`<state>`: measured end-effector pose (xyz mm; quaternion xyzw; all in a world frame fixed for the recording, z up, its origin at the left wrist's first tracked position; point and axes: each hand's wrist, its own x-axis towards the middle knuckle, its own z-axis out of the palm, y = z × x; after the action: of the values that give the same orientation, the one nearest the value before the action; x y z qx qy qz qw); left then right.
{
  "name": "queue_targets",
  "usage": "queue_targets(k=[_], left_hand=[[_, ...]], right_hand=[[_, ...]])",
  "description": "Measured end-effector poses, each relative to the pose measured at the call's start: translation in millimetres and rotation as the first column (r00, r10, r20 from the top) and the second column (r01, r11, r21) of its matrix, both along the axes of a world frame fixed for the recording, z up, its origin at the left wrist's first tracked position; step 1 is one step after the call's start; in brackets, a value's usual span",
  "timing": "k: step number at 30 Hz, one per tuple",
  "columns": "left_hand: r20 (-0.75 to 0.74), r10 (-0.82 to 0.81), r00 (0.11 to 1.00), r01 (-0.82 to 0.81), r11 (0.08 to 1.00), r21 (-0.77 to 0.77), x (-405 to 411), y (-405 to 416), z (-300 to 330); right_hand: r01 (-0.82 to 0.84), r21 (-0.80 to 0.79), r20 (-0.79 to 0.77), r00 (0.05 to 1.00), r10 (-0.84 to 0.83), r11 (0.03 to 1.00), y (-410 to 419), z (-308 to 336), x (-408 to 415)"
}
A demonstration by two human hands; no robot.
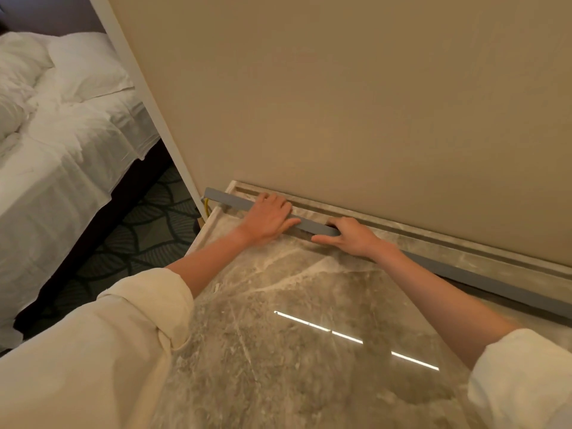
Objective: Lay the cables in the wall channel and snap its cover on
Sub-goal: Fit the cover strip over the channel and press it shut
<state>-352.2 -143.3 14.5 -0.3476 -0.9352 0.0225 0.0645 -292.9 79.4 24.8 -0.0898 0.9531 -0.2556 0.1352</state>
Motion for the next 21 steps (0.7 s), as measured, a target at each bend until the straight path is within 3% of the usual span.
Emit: queue_targets(k=[3,7,9,11,17,21], left_hand=[[0.152,-0.164,0.975,0.172,0.984,-0.042,16.1,39.6,7.3],[0.511,-0.143,0.847,0.121,0.990,0.077,17.2,54.4,25.8],[0.610,-0.128,0.782,0.091,0.992,0.092,14.4,51.2,33.3],[0.622,-0.120,0.774,0.076,0.992,0.096,16.7,48.6,35.6],[0.467,-0.139,0.873,0.061,0.982,0.179,31.5,45.1,22.7],[0.362,-0.141,0.921,0.080,0.981,0.178,39.5,45.9,18.0]], right_hand=[[-0.024,0.053,-0.022,0.999,0.026,0.998,10.1,-0.6,10.3],[-0.089,0.078,-0.015,0.996,0.090,0.993,16.0,0.5,17.7],[-0.116,0.037,0.008,0.993,0.116,0.993,19.1,3.9,22.1],[-0.106,0.027,0.020,0.994,0.106,0.994,29.3,5.8,29.6],[0.030,0.090,0.041,0.999,-0.034,0.995,95.0,9.6,68.3],[0.083,0.169,-0.040,0.996,-0.077,0.982,130.9,4.2,105.1]])
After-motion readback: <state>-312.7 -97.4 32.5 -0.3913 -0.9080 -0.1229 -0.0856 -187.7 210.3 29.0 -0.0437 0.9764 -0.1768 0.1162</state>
